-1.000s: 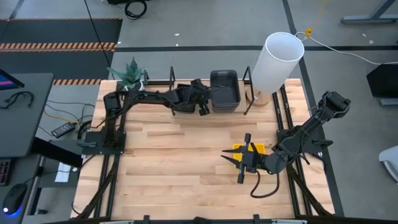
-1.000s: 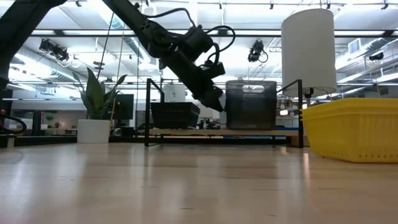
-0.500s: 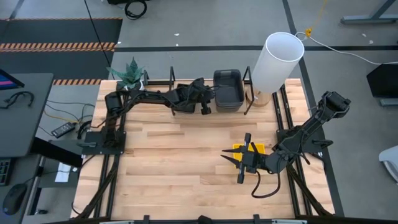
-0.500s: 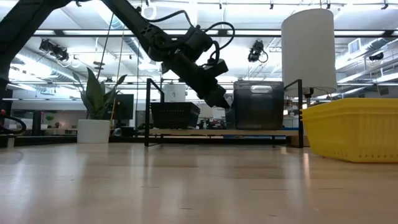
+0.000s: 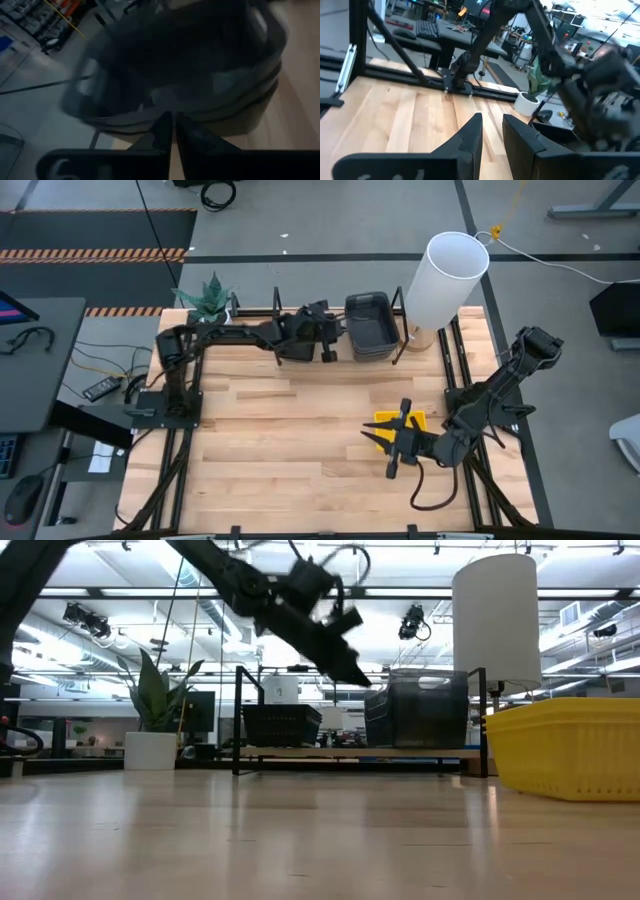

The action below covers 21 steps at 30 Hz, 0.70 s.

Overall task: Stack baskets on shelf by color
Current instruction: Put the stacked yellow bins on the shelf

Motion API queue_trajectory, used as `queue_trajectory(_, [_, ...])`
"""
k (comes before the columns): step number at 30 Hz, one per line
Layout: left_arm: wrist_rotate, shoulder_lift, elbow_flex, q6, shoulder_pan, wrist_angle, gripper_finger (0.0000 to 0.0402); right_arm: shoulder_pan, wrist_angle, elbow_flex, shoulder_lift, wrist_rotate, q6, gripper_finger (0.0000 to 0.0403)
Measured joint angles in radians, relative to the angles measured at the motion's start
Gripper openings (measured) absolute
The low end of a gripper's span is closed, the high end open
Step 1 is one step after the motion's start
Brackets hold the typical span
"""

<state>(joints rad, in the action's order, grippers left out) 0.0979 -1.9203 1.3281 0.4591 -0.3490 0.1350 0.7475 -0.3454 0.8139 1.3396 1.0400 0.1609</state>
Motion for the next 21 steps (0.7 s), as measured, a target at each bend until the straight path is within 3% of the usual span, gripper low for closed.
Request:
queue_trajectory(4, [0.006, 0.114, 0.000, 0.000, 0.039, -0.110, 0.0006, 0.001, 0.073, 0.000, 0.000, -0.010, -0.035, 0.0080])
queue_trajectory(7, [0.002, 0.187, 0.002, -0.013, 0.092, -0.223, 0.0011, -0.027, 0.104, 0.000, 0.001, -0.013, -0.050, 0.0080])
queue_trajectory(11, [-0.001, 0.226, 0.000, -0.150, 0.160, -0.440, 0.0023, -0.085, 0.097, 0.000, 0.001, -0.031, -0.068, 0.0080])
queue_trajectory(16, [0.002, 0.229, 0.000, -0.403, 0.244, -0.665, 0.0026, -0.186, 0.074, 0.033, 0.001, -0.146, -0.064, 0.0068])
queue_trajectory(21, [0.003, 0.229, -0.021, -0.426, 0.356, -0.771, 0.0014, -0.260, 0.183, 0.109, 0.000, -0.272, -0.213, 0.0049])
